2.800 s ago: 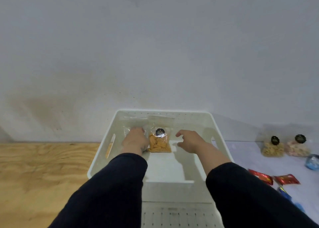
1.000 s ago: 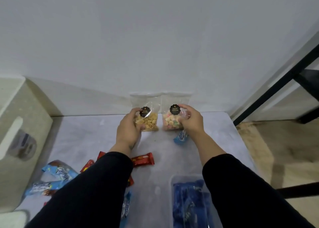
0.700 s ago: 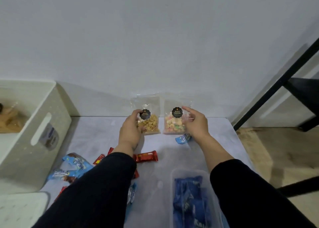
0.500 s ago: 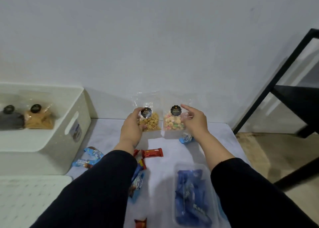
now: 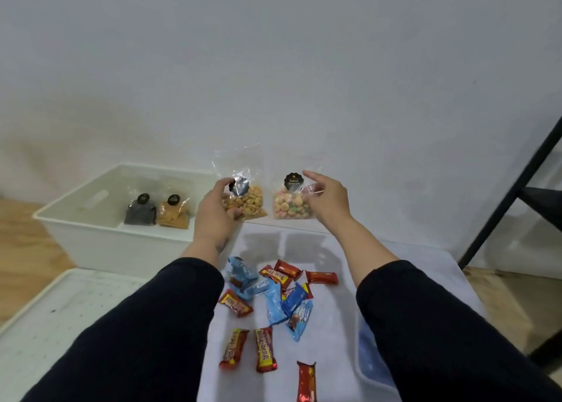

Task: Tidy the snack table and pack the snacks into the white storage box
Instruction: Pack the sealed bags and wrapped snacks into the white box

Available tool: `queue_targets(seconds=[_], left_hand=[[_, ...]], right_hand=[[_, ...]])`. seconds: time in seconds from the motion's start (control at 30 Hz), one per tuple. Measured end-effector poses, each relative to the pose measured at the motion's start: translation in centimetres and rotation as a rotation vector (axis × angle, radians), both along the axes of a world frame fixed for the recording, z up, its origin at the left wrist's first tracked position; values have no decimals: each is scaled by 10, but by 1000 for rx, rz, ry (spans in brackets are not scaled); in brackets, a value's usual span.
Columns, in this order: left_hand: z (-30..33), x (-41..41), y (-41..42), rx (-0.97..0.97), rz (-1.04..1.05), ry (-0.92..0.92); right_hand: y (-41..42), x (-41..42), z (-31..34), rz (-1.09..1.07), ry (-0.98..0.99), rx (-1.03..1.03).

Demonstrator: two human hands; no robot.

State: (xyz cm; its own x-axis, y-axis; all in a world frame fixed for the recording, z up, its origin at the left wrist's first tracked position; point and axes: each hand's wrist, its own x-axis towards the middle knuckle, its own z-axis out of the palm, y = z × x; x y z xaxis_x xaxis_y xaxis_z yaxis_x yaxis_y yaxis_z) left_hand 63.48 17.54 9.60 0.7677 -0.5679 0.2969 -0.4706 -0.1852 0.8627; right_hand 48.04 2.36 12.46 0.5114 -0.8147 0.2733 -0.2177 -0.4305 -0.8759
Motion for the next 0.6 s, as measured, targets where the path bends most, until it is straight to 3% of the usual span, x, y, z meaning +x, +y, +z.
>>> queue_targets(seconds=[0.33, 0.6], left_hand=[[12, 134, 55, 19, 91, -16], [-24, 245, 63, 286, -49, 50]], right_hand=[[47, 137, 10, 24, 15, -39], [77, 253, -14, -106, 259, -64]])
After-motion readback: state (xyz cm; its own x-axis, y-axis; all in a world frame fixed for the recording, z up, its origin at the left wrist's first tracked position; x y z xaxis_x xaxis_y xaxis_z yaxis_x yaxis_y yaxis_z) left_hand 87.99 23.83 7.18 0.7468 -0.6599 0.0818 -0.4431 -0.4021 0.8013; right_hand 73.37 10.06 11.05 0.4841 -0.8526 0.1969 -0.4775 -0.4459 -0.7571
